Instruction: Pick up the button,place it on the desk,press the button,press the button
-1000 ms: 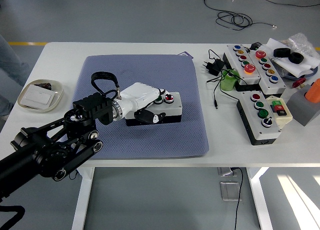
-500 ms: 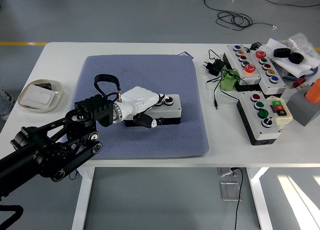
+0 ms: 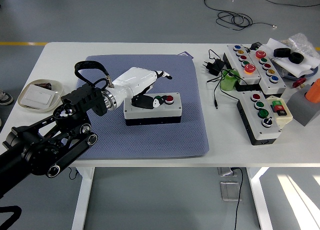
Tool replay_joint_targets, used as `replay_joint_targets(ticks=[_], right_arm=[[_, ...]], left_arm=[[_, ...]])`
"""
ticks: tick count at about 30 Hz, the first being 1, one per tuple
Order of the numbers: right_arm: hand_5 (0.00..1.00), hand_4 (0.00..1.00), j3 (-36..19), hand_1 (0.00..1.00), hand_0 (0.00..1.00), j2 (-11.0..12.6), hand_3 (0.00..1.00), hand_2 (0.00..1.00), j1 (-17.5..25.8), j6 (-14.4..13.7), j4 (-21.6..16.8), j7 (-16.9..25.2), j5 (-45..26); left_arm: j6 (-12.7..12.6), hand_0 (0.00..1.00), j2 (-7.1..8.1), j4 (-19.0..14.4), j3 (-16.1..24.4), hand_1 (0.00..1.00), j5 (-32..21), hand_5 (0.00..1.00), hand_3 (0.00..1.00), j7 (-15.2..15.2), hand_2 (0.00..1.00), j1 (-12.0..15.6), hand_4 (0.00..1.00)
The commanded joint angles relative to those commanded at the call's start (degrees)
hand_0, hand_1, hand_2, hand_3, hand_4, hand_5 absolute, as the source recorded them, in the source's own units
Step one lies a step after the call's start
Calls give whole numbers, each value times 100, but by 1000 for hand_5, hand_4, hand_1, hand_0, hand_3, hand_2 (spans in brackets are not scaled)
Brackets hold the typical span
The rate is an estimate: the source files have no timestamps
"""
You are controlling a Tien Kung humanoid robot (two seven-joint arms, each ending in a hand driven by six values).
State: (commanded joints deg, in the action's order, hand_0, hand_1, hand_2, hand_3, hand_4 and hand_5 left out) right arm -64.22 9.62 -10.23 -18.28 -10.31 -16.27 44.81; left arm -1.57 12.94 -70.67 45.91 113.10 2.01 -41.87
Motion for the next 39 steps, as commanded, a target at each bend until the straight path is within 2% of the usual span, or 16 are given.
replay_joint_targets(ticks=[3,4,7,9,10,12,15,16,18,21,22,25,27,29,34,39], right_arm=[[479,412,-6,797,787,0,751,817,5,0,0,3,4],[479,412,-7,797,787,0,751,817,6,0,0,3,5],[479,412,-8,797,787,-2,751,817,11,2,0,3,14],[479,412,-8,797,787,-2,751,817,18,-1,0,6,1],[479,412,-13,797,787,-2,751,817,23,-2,0,6,0],[479,412,-19,797,787,-2,751,817,27,-2,0,5,5],[479,412,-35,797,787,2,751,817,32,2,0,-1,24],[479,412,-37,797,787,4,751,817,31,2,0,0,30],[479,412,-24,797,787,2,751,817,42,-2,0,3,-8],[479,412,-22,797,787,1,751,817,50,0,0,2,1],[479,412,-25,797,787,-1,751,817,54,0,0,1,7],[479,412,-12,797,787,-3,751,817,64,-1,0,4,-10],[479,412,-5,797,787,-3,751,817,74,-2,0,7,-21],[479,412,-13,797,787,-3,751,817,77,-1,0,3,-7],[479,412,-3,797,787,-2,751,817,106,-4,0,8,-50],[479,412,21,797,787,-2,751,817,127,3,0,7,-75]], left_arm=[[-468,68,51,-115,320,219,-612,554,835,-50,280,134,713],[-556,278,56,-122,356,422,-872,768,880,-56,447,145,763],[-1029,278,119,-111,720,422,-1580,768,880,-192,447,233,763],[-1148,278,163,-85,938,422,-2064,768,880,-254,447,280,763],[-1139,596,206,-37,1089,642,-2325,896,892,-291,738,316,771],[-1124,596,257,42,1293,642,-2809,896,892,-340,738,353,771],[-967,596,344,204,1582,642,-3517,896,892,-280,738,457,771],[-828,712,369,271,1689,760,-3777,955,853,-226,821,515,763],[-556,712,410,421,1843,760,-4224,955,853,-174,821,614,763],[-341,712,436,615,1956,760,-4896,955,853,-195,821,717,763],[-247,765,453,720,2000,802,-5152,998,846,-228,851,782,737],[-149,765,488,835,2048,802,-5823,998,846,-257,851,892,737],[-208,765,510,855,2087,802,-6226,998,846,-211,851,973,737],[-280,768,539,833,2161,798,-6173,998,828,-224,838,1093,740],[-267,771,609,747,2294,799,-6266,998,825,-282,831,1418,728],[-281,771,653,630,2266,799,-6414,998,825,-559,831,1642,728]])
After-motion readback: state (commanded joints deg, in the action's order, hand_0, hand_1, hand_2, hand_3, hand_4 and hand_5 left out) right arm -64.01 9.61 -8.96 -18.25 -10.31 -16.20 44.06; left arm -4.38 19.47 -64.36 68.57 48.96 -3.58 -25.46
